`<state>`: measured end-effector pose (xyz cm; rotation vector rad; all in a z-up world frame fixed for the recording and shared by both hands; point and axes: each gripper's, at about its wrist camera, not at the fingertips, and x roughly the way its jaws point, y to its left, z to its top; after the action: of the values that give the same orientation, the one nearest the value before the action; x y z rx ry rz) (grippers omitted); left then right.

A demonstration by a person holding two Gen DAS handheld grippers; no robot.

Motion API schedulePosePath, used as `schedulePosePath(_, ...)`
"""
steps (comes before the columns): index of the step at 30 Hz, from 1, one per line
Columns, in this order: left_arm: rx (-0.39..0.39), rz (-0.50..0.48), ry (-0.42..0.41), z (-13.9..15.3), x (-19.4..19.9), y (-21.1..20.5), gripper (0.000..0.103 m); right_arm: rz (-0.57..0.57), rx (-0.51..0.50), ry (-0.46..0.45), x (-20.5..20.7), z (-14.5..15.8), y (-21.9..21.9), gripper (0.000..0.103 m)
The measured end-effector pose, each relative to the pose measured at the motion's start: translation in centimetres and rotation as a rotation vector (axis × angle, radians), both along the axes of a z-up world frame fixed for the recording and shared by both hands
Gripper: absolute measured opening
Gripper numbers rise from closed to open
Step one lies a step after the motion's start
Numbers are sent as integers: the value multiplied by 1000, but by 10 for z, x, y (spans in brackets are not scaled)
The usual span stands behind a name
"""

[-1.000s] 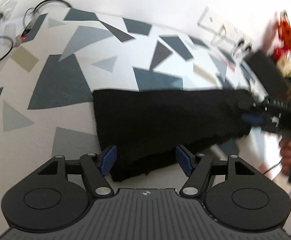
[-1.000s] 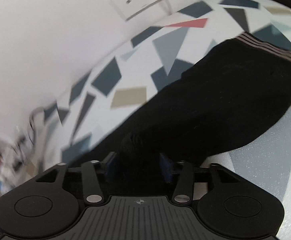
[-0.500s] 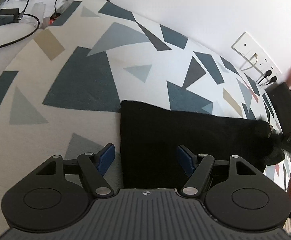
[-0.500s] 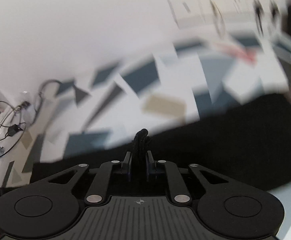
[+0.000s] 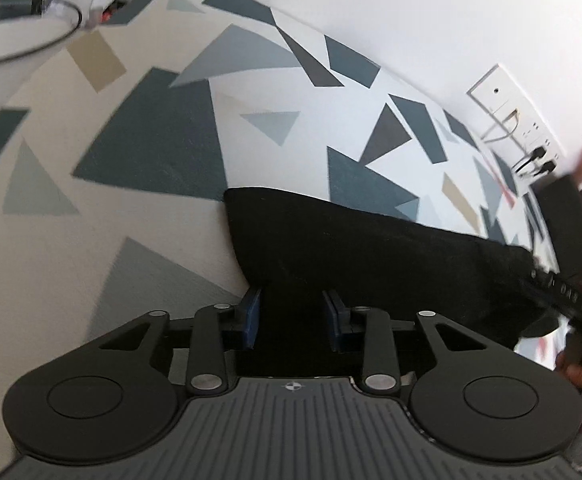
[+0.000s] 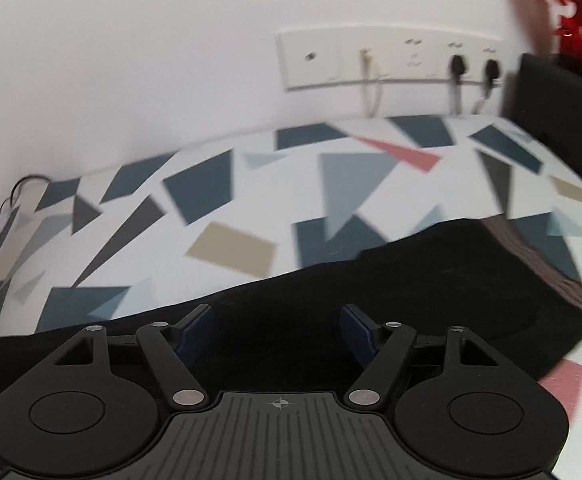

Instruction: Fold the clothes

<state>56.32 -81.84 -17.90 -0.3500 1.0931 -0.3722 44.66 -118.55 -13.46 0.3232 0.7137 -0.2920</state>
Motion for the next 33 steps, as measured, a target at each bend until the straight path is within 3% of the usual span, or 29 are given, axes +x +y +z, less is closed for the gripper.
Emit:
schedulePosePath(3, -25, 24, 12, -1, 0, 1, 40, -72, -6, -19, -17, 7, -13, 64)
schedulePosePath(5, -27, 33, 15, -1, 1, 1, 38, -52, -72, -42, -26, 13, -10, 64)
schedulePosePath(7, 40, 42, 8, 0, 1, -3, 12, 41, -164, -51, -29, 16, 3, 71)
schedulePosePath(9, 41, 92, 6, 1, -1, -3, 11, 138, -228, -33, -28, 13, 19, 77)
schedulePosePath(11, 50, 139, -14, 5, -2, 0, 11, 168, -216, 16, -21, 5, 26, 78)
schedulePosePath(14, 124, 209, -85, 15, -6, 7, 10, 128, -140, 68, -12, -3, 24, 78)
schedulePosePath(20, 204, 399, -104, 26, -4, 50, 10, 79, -82, 59, -17, -2, 20, 79)
schedulePosePath(25, 50, 421, -183, 49, -13, 65, 10, -14, -1, 76, -22, -8, 4, 79)
schedulePosePath(29, -98, 284, -285, 74, -16, 33, 10, -124, 47, 71, -30, -8, -15, 82)
schedulePosePath(33, -214, 99, -336, 95, -11, -28, 10, -194, 54, 42, -42, -1, -37, 84)
